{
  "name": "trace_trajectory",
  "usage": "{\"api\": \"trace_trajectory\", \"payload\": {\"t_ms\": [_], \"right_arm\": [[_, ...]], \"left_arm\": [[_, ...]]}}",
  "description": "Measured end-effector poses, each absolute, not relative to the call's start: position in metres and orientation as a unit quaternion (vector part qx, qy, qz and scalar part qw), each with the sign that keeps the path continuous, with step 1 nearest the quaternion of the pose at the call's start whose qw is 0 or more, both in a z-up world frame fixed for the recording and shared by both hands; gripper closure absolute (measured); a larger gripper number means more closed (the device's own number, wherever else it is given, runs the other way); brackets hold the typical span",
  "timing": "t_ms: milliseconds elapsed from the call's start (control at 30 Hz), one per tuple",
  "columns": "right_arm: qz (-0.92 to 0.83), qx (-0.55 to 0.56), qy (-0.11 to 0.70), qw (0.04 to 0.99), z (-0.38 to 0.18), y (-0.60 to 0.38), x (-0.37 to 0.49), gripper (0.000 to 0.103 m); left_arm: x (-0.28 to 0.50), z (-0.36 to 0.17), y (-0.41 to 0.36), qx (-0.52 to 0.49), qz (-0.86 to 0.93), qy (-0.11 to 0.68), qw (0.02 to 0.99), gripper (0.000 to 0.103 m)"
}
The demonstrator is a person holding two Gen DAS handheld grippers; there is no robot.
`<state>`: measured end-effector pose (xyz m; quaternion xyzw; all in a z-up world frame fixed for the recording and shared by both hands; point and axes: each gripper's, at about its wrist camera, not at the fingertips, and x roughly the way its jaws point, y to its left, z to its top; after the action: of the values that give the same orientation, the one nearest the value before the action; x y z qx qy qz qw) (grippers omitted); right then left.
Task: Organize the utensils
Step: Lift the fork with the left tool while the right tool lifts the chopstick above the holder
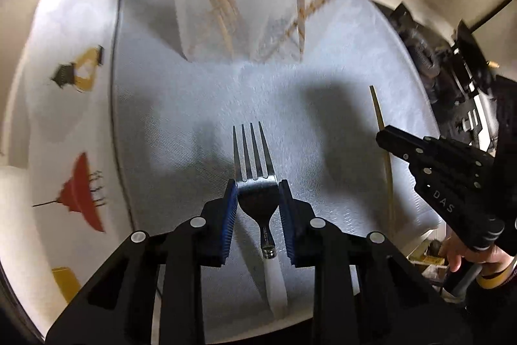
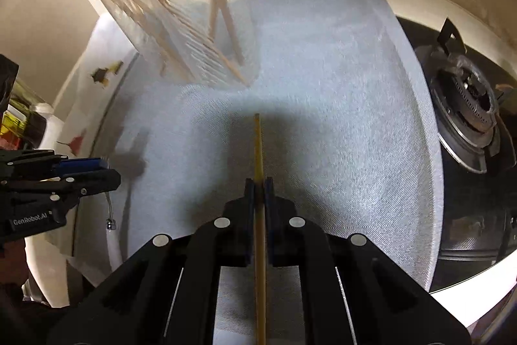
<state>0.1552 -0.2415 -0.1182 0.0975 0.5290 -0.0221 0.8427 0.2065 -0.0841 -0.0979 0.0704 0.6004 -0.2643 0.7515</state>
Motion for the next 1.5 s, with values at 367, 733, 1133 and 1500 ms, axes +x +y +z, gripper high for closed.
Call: {"api": "trace_trajectory", "payload": {"t_ms": [367,733,1133,1500], "right_arm": [[0.003,0.093,0.473,0.876,-0.065,-0.234,0.152,0.097],[0.02,0.083,0.417,0.905,-0.013,-0.223,0.149,0.097],[0.025,0.07,0.338,0.938,0.056,-0.221,0.158,0.096],[0.027,0.051,0.282,0.958,0.104,-0.218,0.17,0.096]], "left_arm": [[0.211,-0.037,-0.063,0.065,-0.281,0.513,0.808,0.078],[0.213,0.014,-0.054,0.058,-0.289,0.449,0.844,0.079],[0.224,0.072,-0.046,0.046,-0.3,0.394,0.868,0.079],[0.237,0.109,-0.048,0.04,-0.271,0.357,0.893,0.079]]}}
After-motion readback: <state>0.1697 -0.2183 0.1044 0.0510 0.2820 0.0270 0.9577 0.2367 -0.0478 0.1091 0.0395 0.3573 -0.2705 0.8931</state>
